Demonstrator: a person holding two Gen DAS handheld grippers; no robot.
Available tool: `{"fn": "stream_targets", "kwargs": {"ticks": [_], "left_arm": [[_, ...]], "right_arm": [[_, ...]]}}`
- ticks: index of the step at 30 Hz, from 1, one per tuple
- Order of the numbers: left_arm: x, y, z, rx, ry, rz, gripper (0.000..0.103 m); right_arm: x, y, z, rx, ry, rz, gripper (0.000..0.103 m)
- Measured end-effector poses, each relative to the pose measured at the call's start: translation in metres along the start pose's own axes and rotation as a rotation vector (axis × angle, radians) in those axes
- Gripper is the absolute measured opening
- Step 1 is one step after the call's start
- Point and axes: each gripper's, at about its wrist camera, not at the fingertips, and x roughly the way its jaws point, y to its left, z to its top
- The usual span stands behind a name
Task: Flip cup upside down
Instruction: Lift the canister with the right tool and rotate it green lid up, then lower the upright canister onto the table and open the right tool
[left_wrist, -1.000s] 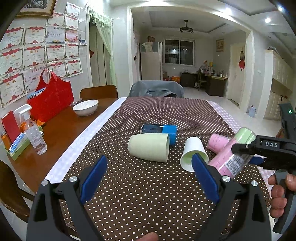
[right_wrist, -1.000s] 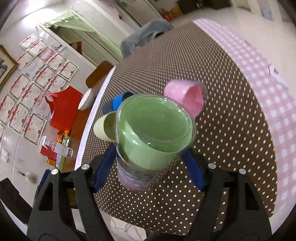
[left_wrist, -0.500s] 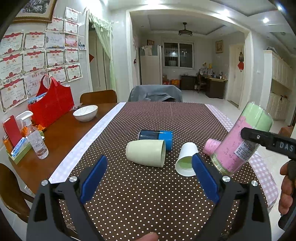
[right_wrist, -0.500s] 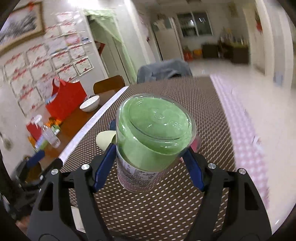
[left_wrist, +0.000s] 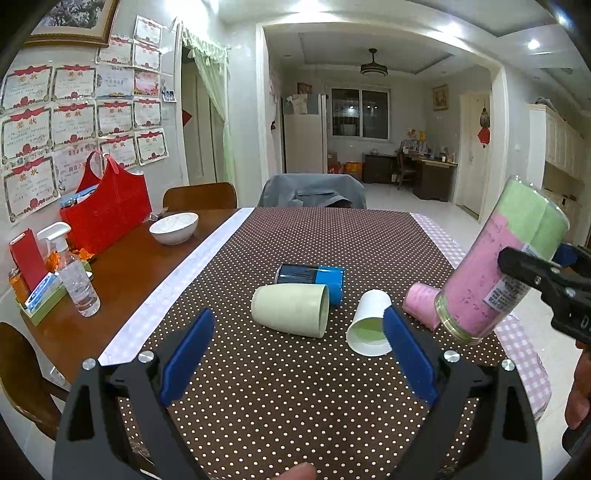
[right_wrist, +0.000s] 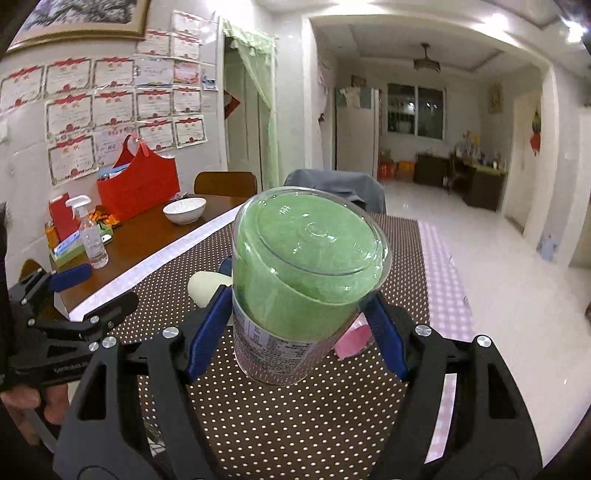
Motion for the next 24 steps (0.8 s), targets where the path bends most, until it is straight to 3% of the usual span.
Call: {"fn": "stream_targets", "kwargs": {"ticks": [7,10,24], "left_arm": [[0.003,0.002,-0.005,-0.022,0.017,0.000,0.091],[0.004,0.005,-0.007,-0.028,0.024,0.004,0.091],[0.012,0.014,-0.017,-0.055,0.057,0.011,0.091]], "right_arm": [[0.012,0.013,-0.016,-0.080,0.029,0.021,0.071],[0.023,0.020,-0.026,-0.131,0.042,-0.009,0.071],[0.064,0.028,-0.069,-0.186,0.145,-0.006,0.071]]}}
